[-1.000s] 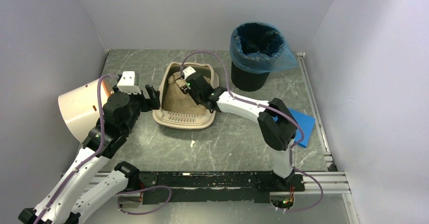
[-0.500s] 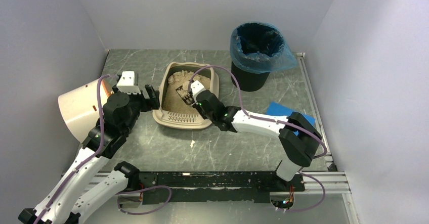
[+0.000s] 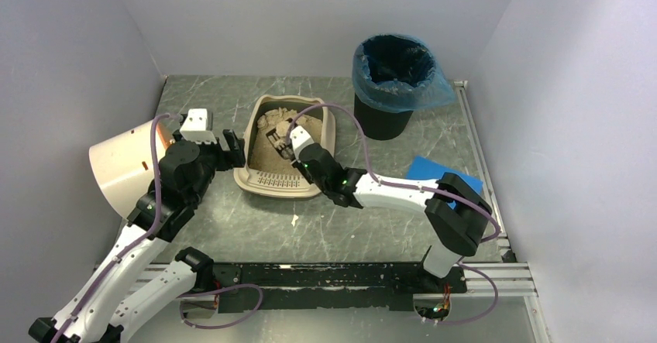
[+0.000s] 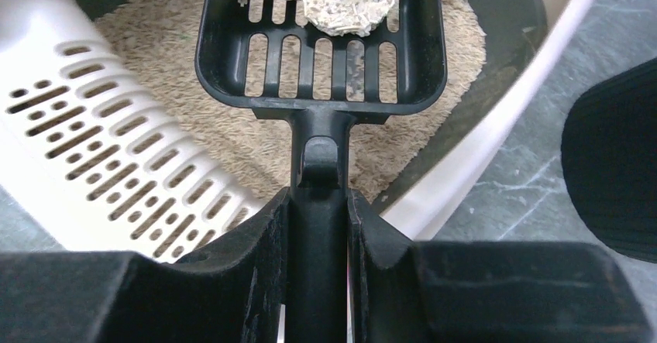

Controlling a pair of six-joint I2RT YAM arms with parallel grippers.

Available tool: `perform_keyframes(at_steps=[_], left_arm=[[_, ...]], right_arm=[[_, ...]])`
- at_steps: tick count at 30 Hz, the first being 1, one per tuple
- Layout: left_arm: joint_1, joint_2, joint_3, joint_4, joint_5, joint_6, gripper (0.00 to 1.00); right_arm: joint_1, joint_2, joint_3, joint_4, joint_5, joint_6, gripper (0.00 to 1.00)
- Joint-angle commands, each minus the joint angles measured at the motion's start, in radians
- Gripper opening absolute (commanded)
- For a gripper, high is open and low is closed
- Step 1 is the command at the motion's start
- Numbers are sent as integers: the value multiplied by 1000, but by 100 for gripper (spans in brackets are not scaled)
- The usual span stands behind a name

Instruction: Clean the litter box

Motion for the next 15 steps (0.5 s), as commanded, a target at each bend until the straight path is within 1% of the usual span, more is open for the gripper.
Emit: perform_keyframes(at_steps=[1,2,3,6,7,9,10,13,15], left_arm=[[-6,-3,-3,-1,-5,7,87],[-6,-6,-5,1,-4,8,87],[-6,-4,-4,3,-4,8,87],[-6,5,0,-6,-7,7,87],[-6,5,1,-10,-8,6,87],[-6,0,-2,-7,-8,7,87],[-6,-3,-3,-5,-9,6,87],[-6,-6,-2,-4,-10,7,87],[-6,-3,-2,-7,-8,6,87]], right_arm=[[-1,-16,-2,57,84,-38,0],[29,7,17,42,164,-72,0],[44,24,34,21,210,-83,0],[35,8,33,28,217,-101,0],[36,4,54,1,220,-95,0],[29,1,94,-84,159,-49,0],[19,-11,96,-94,107,-23,0],[-25,-58,72,-84,-48,61,0],[-34,-71,57,-76,-68,94,0]])
